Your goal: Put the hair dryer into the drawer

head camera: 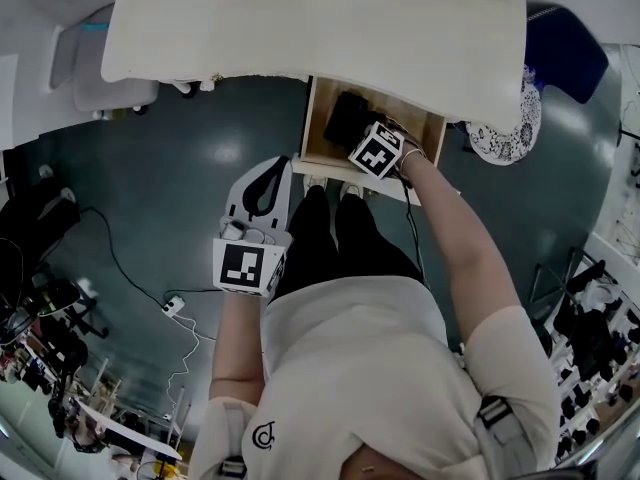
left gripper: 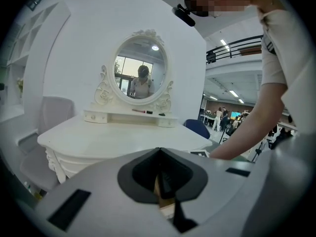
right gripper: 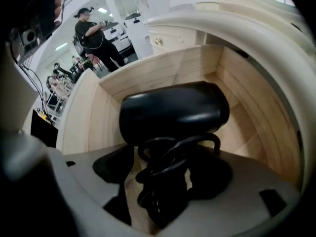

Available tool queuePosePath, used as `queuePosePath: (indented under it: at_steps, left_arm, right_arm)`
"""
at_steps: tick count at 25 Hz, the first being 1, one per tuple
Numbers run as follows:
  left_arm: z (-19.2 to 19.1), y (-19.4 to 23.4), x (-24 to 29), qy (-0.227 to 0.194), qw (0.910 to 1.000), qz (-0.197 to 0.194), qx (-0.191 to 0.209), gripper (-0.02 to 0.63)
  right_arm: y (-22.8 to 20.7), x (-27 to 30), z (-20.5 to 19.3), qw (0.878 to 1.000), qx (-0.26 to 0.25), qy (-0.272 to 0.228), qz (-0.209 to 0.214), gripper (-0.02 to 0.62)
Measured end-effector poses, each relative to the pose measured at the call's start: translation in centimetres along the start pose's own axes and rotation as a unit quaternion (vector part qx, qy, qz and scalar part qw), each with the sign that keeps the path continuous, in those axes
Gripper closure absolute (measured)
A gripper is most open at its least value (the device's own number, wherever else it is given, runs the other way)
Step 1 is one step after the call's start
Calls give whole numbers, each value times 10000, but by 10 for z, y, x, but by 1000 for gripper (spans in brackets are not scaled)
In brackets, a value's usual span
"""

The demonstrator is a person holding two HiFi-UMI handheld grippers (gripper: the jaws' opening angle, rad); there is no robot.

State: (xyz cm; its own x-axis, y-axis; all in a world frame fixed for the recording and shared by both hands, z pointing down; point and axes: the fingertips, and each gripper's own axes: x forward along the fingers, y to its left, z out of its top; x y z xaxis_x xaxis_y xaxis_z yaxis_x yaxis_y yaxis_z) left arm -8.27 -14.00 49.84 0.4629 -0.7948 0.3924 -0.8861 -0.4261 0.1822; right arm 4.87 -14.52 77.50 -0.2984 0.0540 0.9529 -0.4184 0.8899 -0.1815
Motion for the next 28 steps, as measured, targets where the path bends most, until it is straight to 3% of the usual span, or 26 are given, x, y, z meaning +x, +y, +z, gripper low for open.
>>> queuePosePath:
  at_steps: [9, 13, 15, 19, 22, 28]
  left_arm:
    - [11, 0, -7, -149, 9999, -23, 31, 594]
    - [25, 0, -6, -217, 9996, 27, 201, 594]
    - [34, 1, -8, -237, 9993, 58, 266, 594]
    - [59, -3, -12, -372, 9979, 104, 524, 594]
    - [81, -11, -15, -565, 9959, 69, 699, 594]
    - [125, -33, -19, -1006, 9912, -52, 856, 594]
  right_arm:
    - [-6, -45, 20, 9980, 22, -529, -345, 249]
    - [-5, -96, 46, 9886, -79, -1253, -829, 408]
    - [0, -124, 58, 9821, 7, -1613, -972, 452]
    - [6, -181, 77, 9656, 102, -2286, -1237, 497]
    - [5, -229, 84, 9469, 271, -2782, -1586, 578]
    - [3, -314, 81, 9080, 628, -3617, -2017, 588]
